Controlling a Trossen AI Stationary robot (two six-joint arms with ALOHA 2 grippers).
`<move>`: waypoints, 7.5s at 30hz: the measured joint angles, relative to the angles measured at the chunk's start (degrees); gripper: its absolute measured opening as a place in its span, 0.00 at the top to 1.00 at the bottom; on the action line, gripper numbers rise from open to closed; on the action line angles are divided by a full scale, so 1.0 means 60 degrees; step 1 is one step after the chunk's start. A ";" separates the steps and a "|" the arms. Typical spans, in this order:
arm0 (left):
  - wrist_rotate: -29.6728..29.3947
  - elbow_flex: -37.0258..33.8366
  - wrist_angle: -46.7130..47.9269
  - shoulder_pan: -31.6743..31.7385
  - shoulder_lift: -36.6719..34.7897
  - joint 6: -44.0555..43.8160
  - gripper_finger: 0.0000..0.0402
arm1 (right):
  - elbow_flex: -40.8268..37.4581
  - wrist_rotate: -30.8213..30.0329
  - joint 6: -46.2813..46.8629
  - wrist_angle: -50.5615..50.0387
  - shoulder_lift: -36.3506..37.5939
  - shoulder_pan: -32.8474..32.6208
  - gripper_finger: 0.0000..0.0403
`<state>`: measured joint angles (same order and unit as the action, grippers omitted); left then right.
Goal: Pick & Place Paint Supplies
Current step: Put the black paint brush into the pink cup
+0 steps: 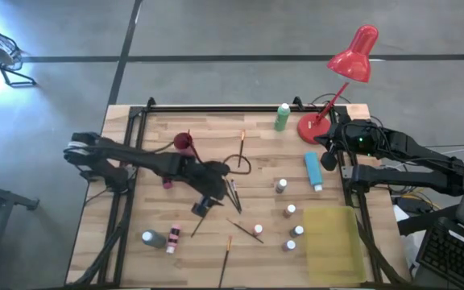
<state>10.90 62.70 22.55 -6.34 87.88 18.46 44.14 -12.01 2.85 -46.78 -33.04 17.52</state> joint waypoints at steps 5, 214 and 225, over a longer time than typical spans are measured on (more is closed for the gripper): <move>-0.0004 0.0000 -0.0022 -0.0181 0.0682 0.0031 0.56 | 0.0000 0.0000 0.0002 0.0002 0.0004 0.0000 0.98; -0.7460 0.3506 1.1243 0.2565 -0.2807 0.0463 1.00 | 0.0000 0.0000 0.0005 0.0102 0.0000 0.0001 0.98; -0.7410 0.3493 1.1247 0.2687 -0.3599 0.0446 1.00 | 0.0000 0.0002 0.0007 0.0104 0.0000 0.0000 0.98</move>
<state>-33.56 83.66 90.02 9.78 66.29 21.13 44.14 -12.00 2.89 -46.16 -33.04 17.52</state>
